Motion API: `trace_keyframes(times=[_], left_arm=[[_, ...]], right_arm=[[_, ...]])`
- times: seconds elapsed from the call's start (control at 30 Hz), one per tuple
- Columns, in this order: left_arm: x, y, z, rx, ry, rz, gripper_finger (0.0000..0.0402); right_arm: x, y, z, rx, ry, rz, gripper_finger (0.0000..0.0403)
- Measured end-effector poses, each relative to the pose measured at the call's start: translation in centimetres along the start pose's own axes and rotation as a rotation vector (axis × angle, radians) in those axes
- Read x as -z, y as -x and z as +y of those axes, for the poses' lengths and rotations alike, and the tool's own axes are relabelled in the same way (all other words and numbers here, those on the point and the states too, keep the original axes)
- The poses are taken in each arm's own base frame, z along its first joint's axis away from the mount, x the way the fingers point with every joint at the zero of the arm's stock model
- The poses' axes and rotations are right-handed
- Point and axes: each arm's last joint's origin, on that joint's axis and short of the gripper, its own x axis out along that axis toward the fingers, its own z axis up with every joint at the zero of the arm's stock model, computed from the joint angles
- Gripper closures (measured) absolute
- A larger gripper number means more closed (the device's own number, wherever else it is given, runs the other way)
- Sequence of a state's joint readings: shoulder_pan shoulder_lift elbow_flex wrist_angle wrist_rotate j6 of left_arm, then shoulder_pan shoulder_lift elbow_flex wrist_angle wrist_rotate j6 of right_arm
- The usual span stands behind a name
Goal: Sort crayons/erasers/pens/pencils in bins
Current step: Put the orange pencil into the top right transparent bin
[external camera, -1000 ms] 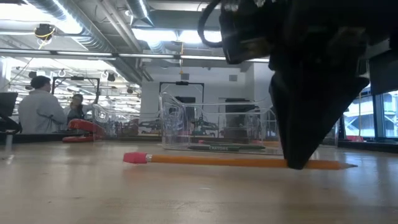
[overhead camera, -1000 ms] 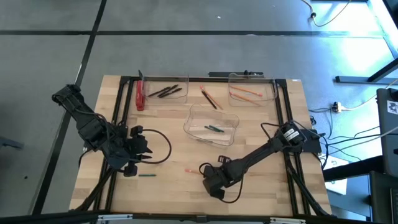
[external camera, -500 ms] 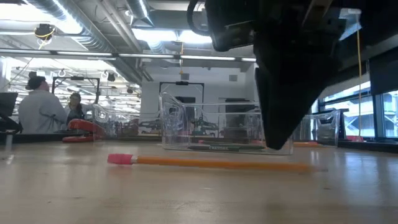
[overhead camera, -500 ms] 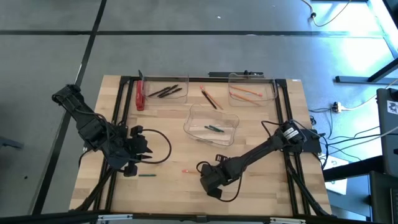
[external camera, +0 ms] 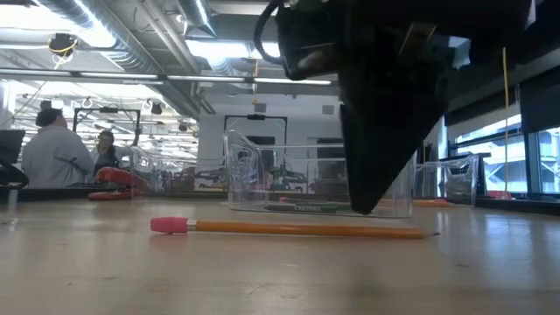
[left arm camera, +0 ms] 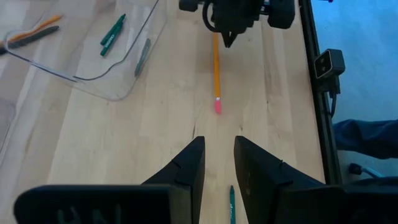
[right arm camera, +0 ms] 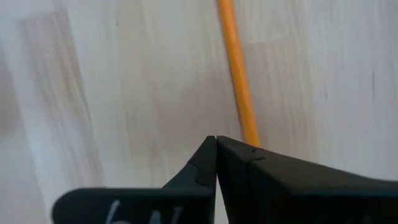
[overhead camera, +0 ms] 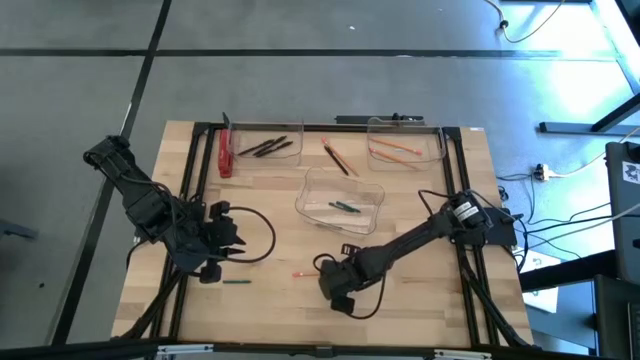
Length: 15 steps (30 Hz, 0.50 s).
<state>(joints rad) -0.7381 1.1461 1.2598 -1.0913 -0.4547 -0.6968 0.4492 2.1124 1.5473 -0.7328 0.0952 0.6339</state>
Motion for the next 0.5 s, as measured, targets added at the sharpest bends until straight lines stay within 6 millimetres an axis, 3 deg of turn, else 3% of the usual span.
trace_keyframes(times=[0.27,0.5], left_arm=[[0.00,-0.01,0.01,-0.002,0.000,-0.001,0.0323],[0.00,-0.01,0.01,-0.002,0.000,-0.001,0.0323]], right_arm=[[-0.83,0.08,-0.80,0.000,0.002,-0.009,0.0346],[-0.75,-0.25,-0.99,0.000,0.082,-0.016,0.0273]])
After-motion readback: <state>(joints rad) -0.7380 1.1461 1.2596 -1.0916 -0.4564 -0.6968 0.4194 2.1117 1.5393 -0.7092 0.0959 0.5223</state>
